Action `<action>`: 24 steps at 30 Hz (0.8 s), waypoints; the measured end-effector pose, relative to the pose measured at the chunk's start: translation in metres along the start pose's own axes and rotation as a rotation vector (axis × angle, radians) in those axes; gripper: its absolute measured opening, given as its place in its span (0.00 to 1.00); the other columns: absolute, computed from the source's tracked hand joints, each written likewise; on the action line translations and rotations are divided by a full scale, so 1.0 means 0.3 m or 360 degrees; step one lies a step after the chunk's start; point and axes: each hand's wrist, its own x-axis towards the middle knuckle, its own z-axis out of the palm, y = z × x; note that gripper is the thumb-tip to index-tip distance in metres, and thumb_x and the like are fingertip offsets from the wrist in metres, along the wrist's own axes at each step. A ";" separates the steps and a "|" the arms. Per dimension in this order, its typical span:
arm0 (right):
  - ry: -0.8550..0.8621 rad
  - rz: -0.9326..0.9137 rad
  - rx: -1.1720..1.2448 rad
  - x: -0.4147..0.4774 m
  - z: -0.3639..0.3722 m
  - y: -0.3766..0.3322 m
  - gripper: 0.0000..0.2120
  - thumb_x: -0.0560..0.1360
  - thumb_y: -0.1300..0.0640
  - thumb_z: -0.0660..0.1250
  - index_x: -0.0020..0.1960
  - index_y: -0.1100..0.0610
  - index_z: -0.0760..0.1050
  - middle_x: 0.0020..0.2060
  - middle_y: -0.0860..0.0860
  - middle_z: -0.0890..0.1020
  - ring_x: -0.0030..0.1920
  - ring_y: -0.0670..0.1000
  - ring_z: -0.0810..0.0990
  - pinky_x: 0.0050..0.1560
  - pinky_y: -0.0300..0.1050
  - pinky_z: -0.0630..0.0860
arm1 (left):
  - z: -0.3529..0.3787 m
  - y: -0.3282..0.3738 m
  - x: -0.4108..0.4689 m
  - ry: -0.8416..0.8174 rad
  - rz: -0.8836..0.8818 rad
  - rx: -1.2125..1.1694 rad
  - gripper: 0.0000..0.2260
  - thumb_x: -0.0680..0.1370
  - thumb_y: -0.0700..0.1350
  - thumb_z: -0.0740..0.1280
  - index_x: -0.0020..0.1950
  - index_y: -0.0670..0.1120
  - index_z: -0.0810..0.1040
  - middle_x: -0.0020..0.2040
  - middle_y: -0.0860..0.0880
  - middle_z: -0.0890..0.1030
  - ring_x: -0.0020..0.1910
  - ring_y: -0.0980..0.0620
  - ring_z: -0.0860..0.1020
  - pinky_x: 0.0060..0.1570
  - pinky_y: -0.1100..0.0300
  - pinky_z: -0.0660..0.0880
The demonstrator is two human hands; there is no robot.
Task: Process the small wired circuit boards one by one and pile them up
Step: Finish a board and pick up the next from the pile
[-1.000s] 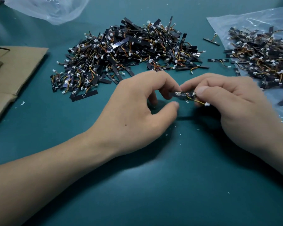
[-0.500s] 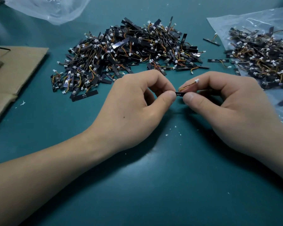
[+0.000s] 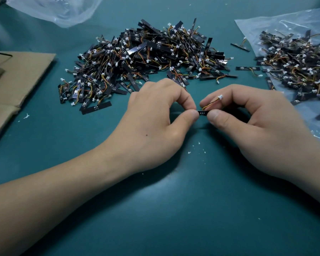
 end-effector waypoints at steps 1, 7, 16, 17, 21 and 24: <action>-0.0017 -0.0003 -0.0009 0.000 0.000 0.000 0.03 0.77 0.49 0.70 0.45 0.45 0.79 0.49 0.38 0.85 0.50 0.44 0.83 0.54 0.37 0.75 | 0.001 0.002 0.000 -0.0026 -0.0003 0.0034 0.03 0.77 0.55 0.64 0.46 0.57 0.75 0.53 0.59 0.78 0.59 0.53 0.73 0.67 0.46 0.67; -0.0057 -0.0018 -0.0115 0.000 -0.001 0.001 0.03 0.77 0.50 0.70 0.44 0.46 0.79 0.50 0.40 0.85 0.53 0.41 0.81 0.54 0.30 0.71 | 0.002 0.001 -0.003 -0.0106 -0.0005 0.0123 0.03 0.76 0.56 0.62 0.46 0.58 0.73 0.55 0.60 0.77 0.62 0.55 0.70 0.67 0.51 0.62; -0.0064 -0.0066 -0.0143 -0.001 0.006 0.008 0.04 0.79 0.54 0.70 0.46 0.46 0.77 0.53 0.39 0.83 0.57 0.40 0.79 0.57 0.26 0.68 | 0.013 -0.011 -0.004 -0.0101 0.0063 0.0168 0.03 0.78 0.55 0.61 0.46 0.59 0.71 0.60 0.61 0.76 0.65 0.56 0.66 0.65 0.58 0.57; -0.0051 -0.0055 -0.0124 -0.002 0.005 0.008 0.04 0.79 0.54 0.69 0.46 0.46 0.78 0.53 0.39 0.83 0.57 0.40 0.80 0.57 0.27 0.68 | 0.013 -0.012 -0.004 -0.0082 0.0063 0.0142 0.03 0.78 0.55 0.61 0.46 0.58 0.71 0.60 0.61 0.76 0.65 0.56 0.66 0.65 0.58 0.57; -0.0047 -0.0064 -0.0136 -0.002 0.003 0.007 0.05 0.79 0.56 0.70 0.46 0.46 0.78 0.54 0.40 0.83 0.57 0.38 0.79 0.57 0.25 0.67 | 0.012 -0.017 -0.004 -0.0074 0.0073 0.0149 0.02 0.78 0.55 0.62 0.47 0.58 0.72 0.60 0.62 0.75 0.66 0.56 0.65 0.65 0.57 0.57; -0.0056 -0.0052 -0.0159 0.000 -0.001 0.008 0.06 0.79 0.55 0.71 0.46 0.46 0.78 0.54 0.39 0.83 0.57 0.37 0.79 0.57 0.24 0.66 | 0.012 -0.021 -0.003 -0.0059 0.0062 0.0153 0.03 0.78 0.55 0.63 0.46 0.58 0.73 0.60 0.63 0.75 0.67 0.57 0.65 0.66 0.57 0.56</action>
